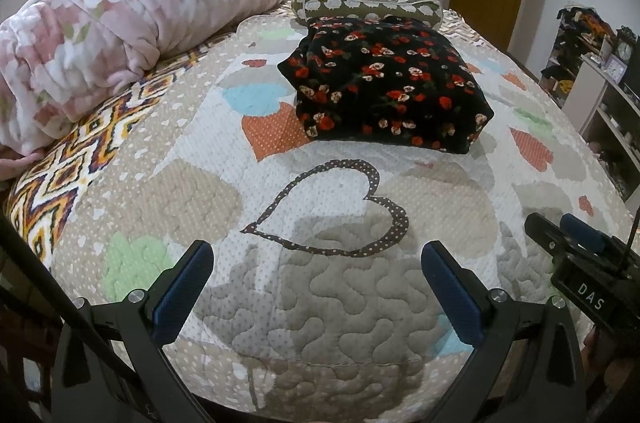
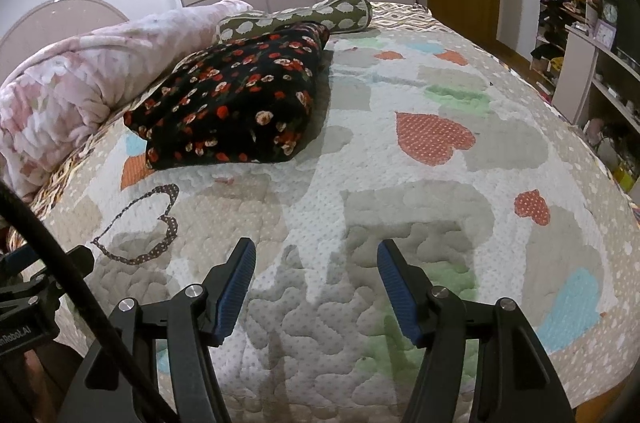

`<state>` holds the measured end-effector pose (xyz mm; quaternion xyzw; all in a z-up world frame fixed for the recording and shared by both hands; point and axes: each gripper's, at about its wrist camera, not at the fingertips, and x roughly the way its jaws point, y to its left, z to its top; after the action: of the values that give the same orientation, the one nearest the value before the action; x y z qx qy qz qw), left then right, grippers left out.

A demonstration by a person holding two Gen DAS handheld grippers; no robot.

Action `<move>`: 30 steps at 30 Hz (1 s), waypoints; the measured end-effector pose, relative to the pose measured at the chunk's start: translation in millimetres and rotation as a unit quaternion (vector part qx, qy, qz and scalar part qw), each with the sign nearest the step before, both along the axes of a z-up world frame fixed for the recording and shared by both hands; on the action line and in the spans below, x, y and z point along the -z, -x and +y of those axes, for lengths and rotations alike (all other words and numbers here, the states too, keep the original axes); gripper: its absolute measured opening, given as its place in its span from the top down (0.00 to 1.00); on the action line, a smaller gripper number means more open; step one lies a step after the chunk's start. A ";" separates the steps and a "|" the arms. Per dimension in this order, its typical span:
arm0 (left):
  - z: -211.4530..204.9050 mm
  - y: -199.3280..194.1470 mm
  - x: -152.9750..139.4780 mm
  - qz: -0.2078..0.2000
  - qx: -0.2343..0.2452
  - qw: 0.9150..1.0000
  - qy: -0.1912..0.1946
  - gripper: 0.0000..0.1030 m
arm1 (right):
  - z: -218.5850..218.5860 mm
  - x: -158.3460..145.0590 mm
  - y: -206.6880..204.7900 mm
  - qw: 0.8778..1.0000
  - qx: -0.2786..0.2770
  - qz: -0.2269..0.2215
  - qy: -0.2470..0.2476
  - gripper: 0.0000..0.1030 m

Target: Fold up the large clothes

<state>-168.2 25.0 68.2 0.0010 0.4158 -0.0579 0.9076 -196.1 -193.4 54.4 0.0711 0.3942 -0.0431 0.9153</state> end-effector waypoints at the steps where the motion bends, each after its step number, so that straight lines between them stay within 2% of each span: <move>1: -0.1 0.1 0.8 0.001 0.000 1.000 0.000 0.00 | 0.6 0.7 -0.4 1.000 0.000 0.002 0.001 0.34; 30: 16.8 -4.3 19.0 0.030 -0.018 0.999 0.003 0.00 | 26.4 2.6 -14.4 0.997 -0.010 0.029 0.077 0.33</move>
<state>-163.9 41.8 49.2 -0.0103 0.4431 -0.0430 0.8954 -181.8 -167.0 51.8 -0.0049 0.4167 -0.0666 0.9066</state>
